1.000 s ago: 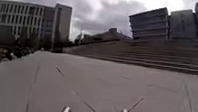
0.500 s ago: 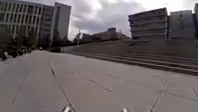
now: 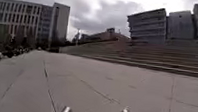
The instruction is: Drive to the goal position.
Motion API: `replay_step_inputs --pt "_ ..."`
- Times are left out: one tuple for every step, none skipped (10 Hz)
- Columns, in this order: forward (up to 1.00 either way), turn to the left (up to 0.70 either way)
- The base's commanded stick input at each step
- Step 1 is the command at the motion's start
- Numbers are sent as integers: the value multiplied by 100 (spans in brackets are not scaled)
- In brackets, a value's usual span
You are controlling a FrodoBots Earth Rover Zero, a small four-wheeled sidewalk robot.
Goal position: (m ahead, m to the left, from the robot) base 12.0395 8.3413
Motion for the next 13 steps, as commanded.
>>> replay_step_inputs --pt "70 0" --pt "70 0" --pt "70 0" --pt "70 0" --pt "70 0" --pt "70 0" --pt "70 0" --pt "70 0" --pt "70 0" --pt "70 0" --pt "70 0" --pt "70 0" --pt "70 0"
